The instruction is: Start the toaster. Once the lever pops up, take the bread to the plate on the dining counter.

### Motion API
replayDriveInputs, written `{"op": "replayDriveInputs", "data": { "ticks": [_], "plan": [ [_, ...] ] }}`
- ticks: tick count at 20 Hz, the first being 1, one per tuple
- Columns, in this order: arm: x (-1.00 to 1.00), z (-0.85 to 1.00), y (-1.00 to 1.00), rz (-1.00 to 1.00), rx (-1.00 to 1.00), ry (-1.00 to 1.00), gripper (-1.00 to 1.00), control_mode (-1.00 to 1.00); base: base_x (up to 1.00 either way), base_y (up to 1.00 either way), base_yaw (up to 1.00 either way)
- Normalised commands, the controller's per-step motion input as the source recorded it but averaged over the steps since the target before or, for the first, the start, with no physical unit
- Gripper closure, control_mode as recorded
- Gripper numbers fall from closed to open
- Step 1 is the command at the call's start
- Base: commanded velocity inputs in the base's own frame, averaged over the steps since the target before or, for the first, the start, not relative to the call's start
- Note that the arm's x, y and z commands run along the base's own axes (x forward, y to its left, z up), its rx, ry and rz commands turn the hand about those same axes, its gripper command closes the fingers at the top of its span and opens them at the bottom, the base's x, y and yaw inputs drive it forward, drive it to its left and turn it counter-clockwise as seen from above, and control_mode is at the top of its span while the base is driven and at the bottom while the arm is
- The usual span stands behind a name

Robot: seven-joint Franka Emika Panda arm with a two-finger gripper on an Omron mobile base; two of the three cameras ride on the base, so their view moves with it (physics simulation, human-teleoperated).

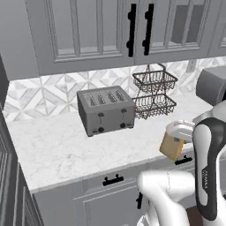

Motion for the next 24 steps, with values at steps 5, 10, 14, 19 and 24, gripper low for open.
{"op": "replayDriveInputs", "data": {
  "ticks": [5, 10, 14, 19, 24],
  "plan": [
    [0.00, 0.00, 0.00, 0.00, 0.00, 0.00, 1.00, 1.00, -0.17, -0.19, -0.65],
    [0.00, 0.00, 0.00, 0.00, 0.00, 0.00, 1.00, 1.00, 0.00, -0.16, -0.72],
    [0.00, 0.00, 0.00, 0.00, 0.00, 0.00, 1.00, 1.00, 0.00, -0.15, -0.75],
    [0.00, 0.00, 0.00, 0.00, 0.00, 0.00, 1.00, 1.00, 0.00, -0.13, -0.75],
    [0.00, 0.00, 0.00, 0.00, 0.00, 0.00, 1.00, 1.00, 0.13, -0.18, -0.71]
  ]
}}
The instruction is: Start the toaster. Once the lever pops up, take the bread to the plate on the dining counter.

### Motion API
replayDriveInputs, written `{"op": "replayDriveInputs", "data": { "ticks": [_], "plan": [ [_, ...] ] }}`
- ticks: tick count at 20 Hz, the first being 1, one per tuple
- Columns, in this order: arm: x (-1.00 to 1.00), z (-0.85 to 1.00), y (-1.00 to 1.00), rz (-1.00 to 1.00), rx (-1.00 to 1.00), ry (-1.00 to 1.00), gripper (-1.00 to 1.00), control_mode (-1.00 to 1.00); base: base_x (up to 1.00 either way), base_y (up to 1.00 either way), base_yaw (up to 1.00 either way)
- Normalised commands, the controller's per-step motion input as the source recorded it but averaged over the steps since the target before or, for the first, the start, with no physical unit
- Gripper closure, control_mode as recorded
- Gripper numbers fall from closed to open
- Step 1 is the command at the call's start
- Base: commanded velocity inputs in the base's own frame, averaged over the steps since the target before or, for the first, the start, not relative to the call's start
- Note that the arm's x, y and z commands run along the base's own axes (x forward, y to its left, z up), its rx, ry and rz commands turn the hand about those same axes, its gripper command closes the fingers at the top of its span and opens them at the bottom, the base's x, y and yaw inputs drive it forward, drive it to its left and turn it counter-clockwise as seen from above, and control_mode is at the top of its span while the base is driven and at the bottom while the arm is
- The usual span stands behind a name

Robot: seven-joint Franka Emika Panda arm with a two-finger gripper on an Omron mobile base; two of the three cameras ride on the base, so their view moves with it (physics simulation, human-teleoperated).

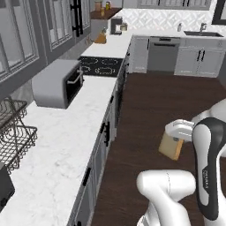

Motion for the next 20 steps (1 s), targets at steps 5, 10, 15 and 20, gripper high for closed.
{"op": "replayDriveInputs", "data": {
  "ticks": [5, 10, 15, 20],
  "plan": [
    [0.00, 0.00, 0.00, 0.00, 0.00, 0.00, 1.00, 1.00, 0.24, -0.28, -0.54],
    [0.00, 0.00, 0.00, 0.00, 0.00, 0.00, 1.00, 1.00, 0.42, -0.19, -0.42],
    [0.00, 0.00, 0.00, 0.00, 0.00, 0.00, 1.00, 1.00, 0.51, -0.19, -0.38],
    [0.00, 0.00, 0.00, 0.00, 0.00, 0.00, 1.00, 1.00, 0.59, -0.18, -0.37]
  ]
}}
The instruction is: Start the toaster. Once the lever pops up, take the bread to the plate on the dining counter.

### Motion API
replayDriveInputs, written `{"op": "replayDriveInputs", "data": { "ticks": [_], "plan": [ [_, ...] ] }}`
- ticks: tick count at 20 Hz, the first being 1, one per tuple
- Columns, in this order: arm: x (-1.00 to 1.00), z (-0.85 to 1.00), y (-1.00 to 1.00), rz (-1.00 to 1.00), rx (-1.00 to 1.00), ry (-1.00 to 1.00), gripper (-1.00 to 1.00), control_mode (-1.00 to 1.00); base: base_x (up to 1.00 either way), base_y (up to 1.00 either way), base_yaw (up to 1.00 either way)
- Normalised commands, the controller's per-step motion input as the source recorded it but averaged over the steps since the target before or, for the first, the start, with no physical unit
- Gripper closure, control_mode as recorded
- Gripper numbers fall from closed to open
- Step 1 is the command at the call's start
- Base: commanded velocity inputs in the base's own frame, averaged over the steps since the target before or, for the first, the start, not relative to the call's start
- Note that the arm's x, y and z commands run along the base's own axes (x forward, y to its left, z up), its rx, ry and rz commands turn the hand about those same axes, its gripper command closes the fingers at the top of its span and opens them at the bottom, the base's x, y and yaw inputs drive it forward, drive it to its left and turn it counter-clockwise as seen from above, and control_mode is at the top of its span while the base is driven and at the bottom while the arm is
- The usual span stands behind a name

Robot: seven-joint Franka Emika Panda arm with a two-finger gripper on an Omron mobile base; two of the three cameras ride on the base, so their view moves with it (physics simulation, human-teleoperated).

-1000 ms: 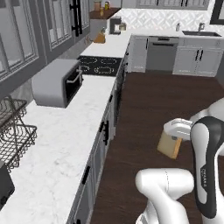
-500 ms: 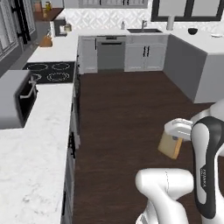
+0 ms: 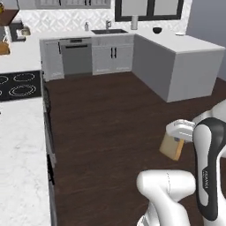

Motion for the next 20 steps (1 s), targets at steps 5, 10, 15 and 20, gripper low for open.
{"op": "replayDriveInputs", "data": {
  "ticks": [5, 10, 15, 20],
  "plan": [
    [0.00, 0.00, 0.00, 0.00, 0.00, 0.00, 1.00, 1.00, 0.61, -0.29, -0.40],
    [0.00, 0.00, 0.00, 0.00, 0.00, 0.00, 1.00, 1.00, 0.65, -0.42, -0.42],
    [0.00, 0.00, 0.00, 0.00, 0.00, 0.00, 1.00, 1.00, 0.81, -0.38, -0.39],
    [0.00, 0.00, 0.00, 0.00, 0.00, 0.00, 1.00, 1.00, 0.96, -0.19, -0.36]
  ]
}}
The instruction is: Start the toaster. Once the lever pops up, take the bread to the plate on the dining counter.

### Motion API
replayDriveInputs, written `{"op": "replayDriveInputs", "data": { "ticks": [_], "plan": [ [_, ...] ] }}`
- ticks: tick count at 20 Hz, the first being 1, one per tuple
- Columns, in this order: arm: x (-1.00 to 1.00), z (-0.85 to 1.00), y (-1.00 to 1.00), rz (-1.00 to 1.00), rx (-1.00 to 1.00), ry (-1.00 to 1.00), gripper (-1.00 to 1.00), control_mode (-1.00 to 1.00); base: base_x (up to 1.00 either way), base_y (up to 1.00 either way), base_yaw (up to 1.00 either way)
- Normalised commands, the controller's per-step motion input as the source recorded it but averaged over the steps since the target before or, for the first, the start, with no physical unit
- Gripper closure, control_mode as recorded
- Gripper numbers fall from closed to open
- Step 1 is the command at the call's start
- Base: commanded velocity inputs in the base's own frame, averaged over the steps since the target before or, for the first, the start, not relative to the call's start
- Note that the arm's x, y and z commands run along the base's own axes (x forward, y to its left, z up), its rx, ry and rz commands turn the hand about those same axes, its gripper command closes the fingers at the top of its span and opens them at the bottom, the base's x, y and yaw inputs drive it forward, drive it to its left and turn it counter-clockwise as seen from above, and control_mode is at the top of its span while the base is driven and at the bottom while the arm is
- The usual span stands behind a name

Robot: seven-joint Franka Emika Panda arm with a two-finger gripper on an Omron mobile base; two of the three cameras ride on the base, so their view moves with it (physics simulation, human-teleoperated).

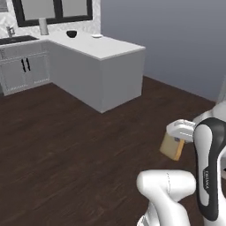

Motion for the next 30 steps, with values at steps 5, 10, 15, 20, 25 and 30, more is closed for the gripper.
{"op": "replayDriveInputs", "data": {
  "ticks": [5, 10, 15, 20, 25, 30],
  "plan": [
    [0.00, 0.00, 0.00, 0.00, 0.00, 0.00, 1.00, 1.00, 1.00, -0.03, -0.34],
    [0.00, 0.00, 0.00, 0.00, 0.00, 0.00, 1.00, 1.00, 1.00, 0.00, -0.35],
    [0.00, 0.00, 0.00, 0.00, 0.00, 0.00, 1.00, 1.00, 1.00, 0.06, -0.40],
    [0.00, 0.00, 0.00, 0.00, 0.00, 0.00, 1.00, 1.00, 1.00, 0.29, -0.38],
    [0.00, 0.00, 0.00, 0.00, 0.00, 0.00, 1.00, 1.00, 1.00, 0.37, -0.29],
    [0.00, 0.00, 0.00, 0.00, 0.00, 0.00, 1.00, 1.00, 1.00, 0.24, -0.22]
  ]
}}
